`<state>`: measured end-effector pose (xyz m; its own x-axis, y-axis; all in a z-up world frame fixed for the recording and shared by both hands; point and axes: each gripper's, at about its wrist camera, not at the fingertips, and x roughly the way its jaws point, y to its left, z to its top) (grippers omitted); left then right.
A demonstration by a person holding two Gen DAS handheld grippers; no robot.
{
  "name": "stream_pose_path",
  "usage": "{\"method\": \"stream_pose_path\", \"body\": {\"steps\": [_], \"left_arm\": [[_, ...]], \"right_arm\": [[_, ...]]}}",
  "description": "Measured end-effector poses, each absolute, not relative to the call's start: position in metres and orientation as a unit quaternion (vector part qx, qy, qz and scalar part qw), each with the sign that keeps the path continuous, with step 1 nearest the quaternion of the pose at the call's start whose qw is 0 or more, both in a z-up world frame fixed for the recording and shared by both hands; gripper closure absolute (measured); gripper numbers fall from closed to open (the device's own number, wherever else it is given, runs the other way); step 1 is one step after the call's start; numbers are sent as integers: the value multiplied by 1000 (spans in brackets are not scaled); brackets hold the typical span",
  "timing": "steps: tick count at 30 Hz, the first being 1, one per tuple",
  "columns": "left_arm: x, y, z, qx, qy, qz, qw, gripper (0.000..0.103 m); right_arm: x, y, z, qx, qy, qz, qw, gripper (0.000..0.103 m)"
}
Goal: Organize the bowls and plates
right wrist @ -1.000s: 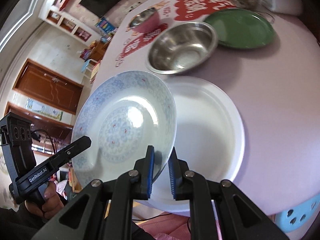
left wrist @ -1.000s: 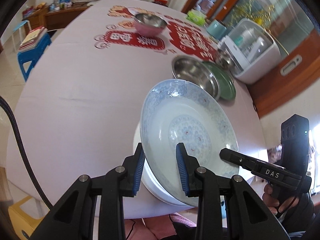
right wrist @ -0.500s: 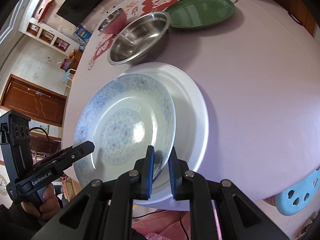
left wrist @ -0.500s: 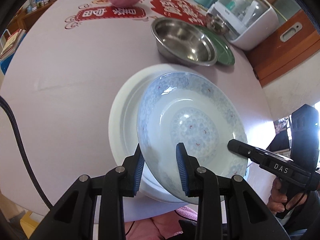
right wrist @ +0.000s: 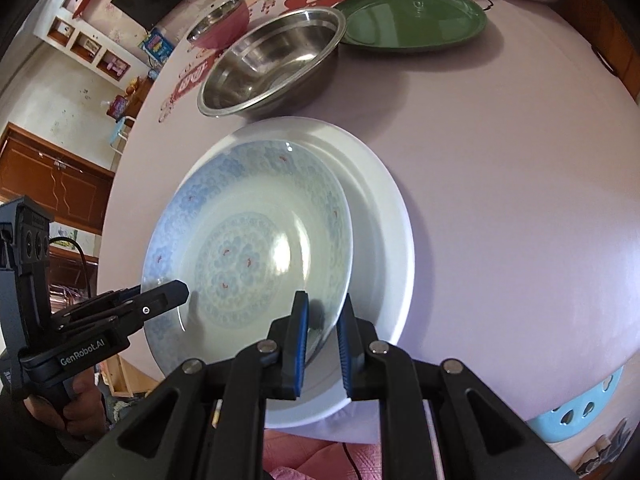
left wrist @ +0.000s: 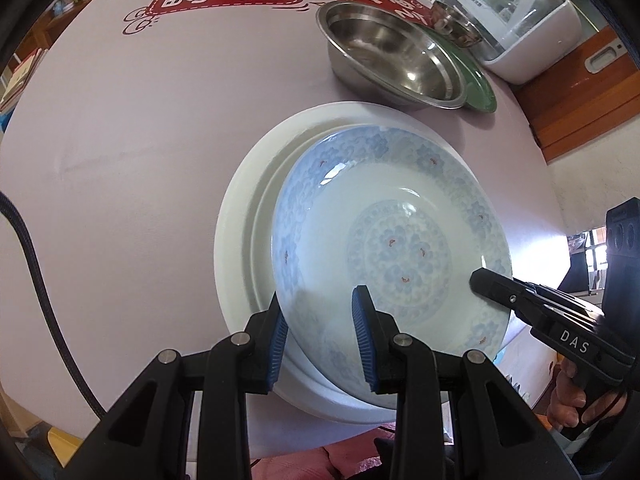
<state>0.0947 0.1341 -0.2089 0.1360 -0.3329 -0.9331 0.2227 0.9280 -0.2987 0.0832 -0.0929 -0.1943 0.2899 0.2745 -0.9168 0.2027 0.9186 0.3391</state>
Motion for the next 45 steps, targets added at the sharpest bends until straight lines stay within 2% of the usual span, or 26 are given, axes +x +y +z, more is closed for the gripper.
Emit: {"method": "stream_pose_path", "body": {"steps": [20, 22, 24, 26, 32, 34, 37, 45], "left_arm": [[98, 127, -212, -18, 639, -159, 752, 73], [97, 127, -208, -15, 636, -157, 755, 70], [95, 126, -202, -10, 628, -156, 763, 68], [93, 127, -194, -5, 621, -156, 769, 66], [87, 131, -170, -4, 593, -166, 788, 60], [83, 133, -159, -4, 581, -171, 796, 53], [75, 134, -145, -6, 565, -177, 806, 49], [51, 141, -125, -8, 539, -186, 821, 43]], "right_arm": [[83, -73, -187, 132, 601, -12, 788, 85], [79, -72, -180, 130, 594, -15, 794, 81], [78, -71, -175, 124, 586, -17, 800, 67], [75, -68, -166, 118, 576, -18, 809, 61], [66, -63, -145, 112, 548, -22, 829, 58], [61, -61, -140, 114, 537, -27, 836, 57], [49, -60, -130, 127, 513, -39, 848, 57], [22, -53, -107, 156, 458, -56, 873, 57]]}}
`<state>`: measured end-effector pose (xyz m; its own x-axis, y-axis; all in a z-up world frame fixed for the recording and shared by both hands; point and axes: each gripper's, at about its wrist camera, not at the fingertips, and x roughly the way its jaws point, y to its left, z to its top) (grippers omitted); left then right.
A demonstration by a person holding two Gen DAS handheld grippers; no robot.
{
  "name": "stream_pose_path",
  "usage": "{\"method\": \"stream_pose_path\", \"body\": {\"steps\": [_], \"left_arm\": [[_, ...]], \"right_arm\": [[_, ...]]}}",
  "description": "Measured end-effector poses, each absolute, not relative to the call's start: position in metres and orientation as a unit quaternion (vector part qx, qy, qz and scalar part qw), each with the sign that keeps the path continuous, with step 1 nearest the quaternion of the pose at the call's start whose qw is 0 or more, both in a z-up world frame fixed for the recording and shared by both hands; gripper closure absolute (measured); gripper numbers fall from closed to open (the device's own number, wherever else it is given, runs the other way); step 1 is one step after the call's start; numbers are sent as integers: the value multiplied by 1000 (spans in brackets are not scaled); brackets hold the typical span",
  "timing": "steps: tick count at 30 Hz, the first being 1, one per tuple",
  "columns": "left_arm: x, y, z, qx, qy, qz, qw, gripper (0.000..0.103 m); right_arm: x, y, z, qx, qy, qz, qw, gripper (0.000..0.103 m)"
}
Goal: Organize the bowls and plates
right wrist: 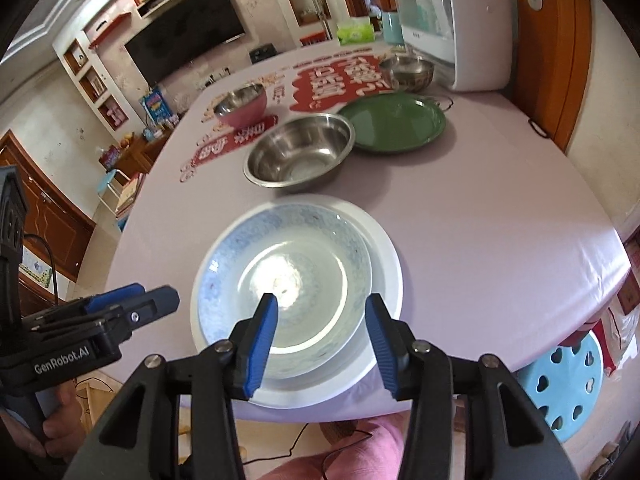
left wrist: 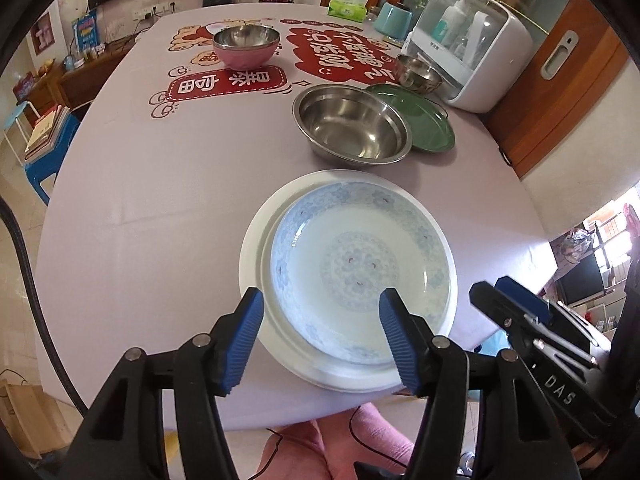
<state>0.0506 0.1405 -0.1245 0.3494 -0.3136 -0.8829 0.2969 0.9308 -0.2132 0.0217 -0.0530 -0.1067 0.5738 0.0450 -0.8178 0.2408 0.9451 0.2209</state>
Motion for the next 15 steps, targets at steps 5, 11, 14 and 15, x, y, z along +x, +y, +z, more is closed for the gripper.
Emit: {"method": "stream_pose_path", "body": {"steps": [5, 11, 14, 15], "left_arm": [[45, 146, -116, -7, 538, -191, 821, 43], [52, 144, -99, -7, 523, -200, 829, 43], [58, 140, -89, -12, 516, -204, 832, 41], [60, 138, -86, -13, 512, -202, 835, 40]], "right_arm": [[18, -61, -97, 158, 443, -69, 880, 57], [20, -84, -89, 160, 433, -86, 883, 57], [20, -98, -83, 162, 426, -90, 885, 57], [21, -105, -81, 164, 423, -93, 886, 56]]}}
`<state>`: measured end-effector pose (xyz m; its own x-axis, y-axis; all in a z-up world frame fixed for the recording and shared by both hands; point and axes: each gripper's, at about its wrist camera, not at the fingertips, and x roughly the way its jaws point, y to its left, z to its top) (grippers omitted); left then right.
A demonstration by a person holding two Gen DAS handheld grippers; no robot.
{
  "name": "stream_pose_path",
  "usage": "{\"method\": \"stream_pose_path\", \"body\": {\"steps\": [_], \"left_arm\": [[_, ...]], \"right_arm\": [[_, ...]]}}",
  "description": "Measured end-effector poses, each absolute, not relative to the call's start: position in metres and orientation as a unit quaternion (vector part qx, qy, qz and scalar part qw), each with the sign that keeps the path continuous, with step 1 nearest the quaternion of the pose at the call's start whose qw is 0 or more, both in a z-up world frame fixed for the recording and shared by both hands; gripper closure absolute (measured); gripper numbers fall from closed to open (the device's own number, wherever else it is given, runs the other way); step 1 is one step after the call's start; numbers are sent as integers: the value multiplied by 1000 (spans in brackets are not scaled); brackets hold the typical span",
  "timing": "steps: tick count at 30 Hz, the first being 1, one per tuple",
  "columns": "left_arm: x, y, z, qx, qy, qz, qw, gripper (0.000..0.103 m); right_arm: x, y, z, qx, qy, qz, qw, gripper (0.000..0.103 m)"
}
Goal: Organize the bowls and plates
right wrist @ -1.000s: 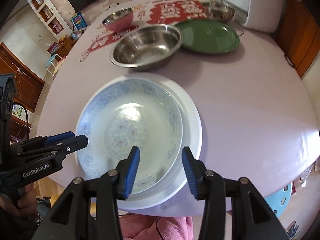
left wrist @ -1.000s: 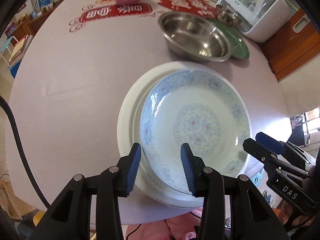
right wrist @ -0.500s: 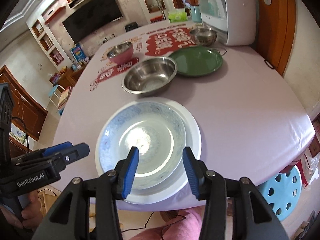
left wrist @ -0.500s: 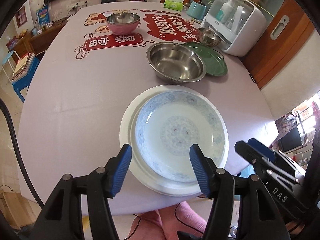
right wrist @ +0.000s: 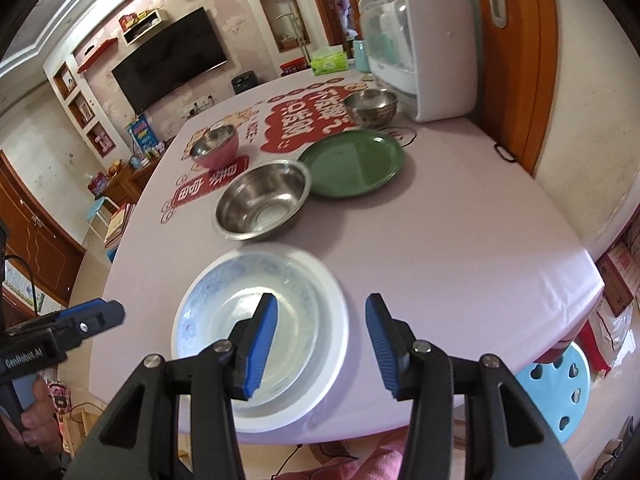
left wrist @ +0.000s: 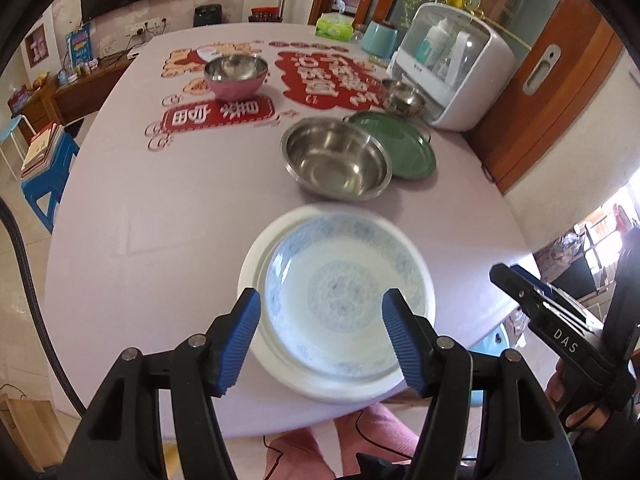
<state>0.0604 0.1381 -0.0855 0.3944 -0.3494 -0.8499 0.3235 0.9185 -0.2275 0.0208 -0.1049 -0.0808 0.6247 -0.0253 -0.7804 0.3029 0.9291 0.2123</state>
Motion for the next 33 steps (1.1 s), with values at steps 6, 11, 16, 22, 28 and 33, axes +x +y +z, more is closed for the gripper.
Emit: {"method": "stream_pose_path", "body": {"steps": [6, 11, 16, 22, 28, 33], "left_arm": [[75, 118, -65, -12, 491, -198, 848, 36], [87, 93, -51, -3, 483, -199, 852, 36], [101, 70, -41, -2, 474, -197, 858, 31], [120, 46, -33, -10, 466, -182, 866, 31], [143, 23, -35, -6, 471, -165, 867, 29], [161, 5, -39, 1, 475, -154, 866, 29]], "right_arm": [[27, -138, -71, 166, 415, -103, 888, 51], [39, -164, -71, 183, 420, -96, 884, 50], [57, -184, -70, 178, 424, -74, 885, 50], [83, -206, -69, 162, 431, -38, 887, 48], [111, -230, -72, 156, 440, -4, 885, 48], [133, -248, -80, 150, 450, 20, 880, 48]]}}
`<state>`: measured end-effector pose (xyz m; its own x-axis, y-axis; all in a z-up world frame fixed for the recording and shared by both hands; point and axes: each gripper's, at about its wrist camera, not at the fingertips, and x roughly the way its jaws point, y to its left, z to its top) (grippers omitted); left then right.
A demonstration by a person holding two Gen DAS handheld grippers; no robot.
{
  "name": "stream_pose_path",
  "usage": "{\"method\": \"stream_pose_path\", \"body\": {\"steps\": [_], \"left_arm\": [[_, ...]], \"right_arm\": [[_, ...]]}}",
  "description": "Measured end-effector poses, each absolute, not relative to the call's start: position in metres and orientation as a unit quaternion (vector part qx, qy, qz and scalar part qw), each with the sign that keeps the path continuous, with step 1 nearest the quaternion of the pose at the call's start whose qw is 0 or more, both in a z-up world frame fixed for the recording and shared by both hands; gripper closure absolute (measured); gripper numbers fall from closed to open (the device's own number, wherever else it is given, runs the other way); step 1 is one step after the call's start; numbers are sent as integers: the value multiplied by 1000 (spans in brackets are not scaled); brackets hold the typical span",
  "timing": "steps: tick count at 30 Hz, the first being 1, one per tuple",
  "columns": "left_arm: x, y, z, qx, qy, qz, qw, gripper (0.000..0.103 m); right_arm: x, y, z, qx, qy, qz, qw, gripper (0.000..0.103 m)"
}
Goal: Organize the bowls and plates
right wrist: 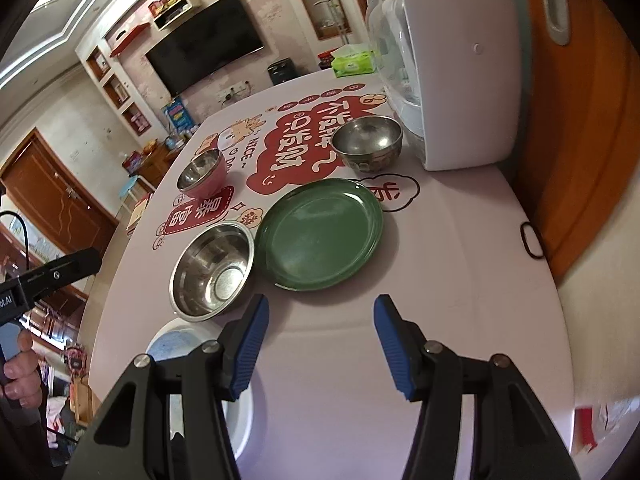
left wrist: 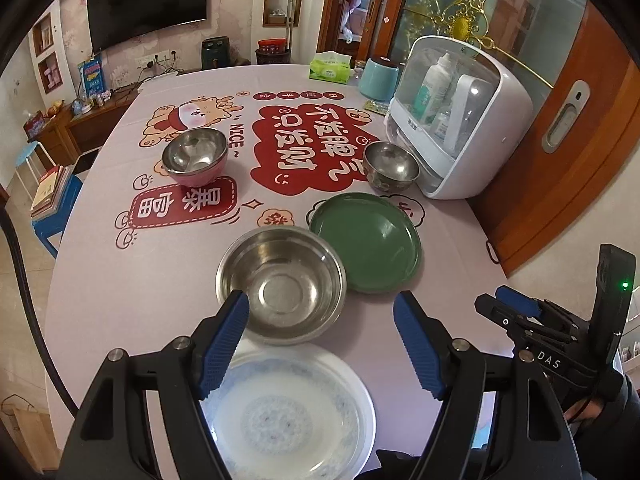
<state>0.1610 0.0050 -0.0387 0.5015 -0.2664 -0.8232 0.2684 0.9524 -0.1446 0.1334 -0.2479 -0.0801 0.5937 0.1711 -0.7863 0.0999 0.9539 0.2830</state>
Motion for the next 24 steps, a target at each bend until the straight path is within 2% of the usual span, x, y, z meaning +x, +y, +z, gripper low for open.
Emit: {"method": "stream_pose_path", "body": {"steps": [15, 24], "left_arm": [[220, -24, -58, 10, 504, -119, 855, 29], [264, -41, -95, 20, 535, -128, 835, 29]], "right_arm": [[178, -286, -120, 172, 491, 62, 852, 48], [199, -290, -151, 203, 512, 87, 830, 48]]}}
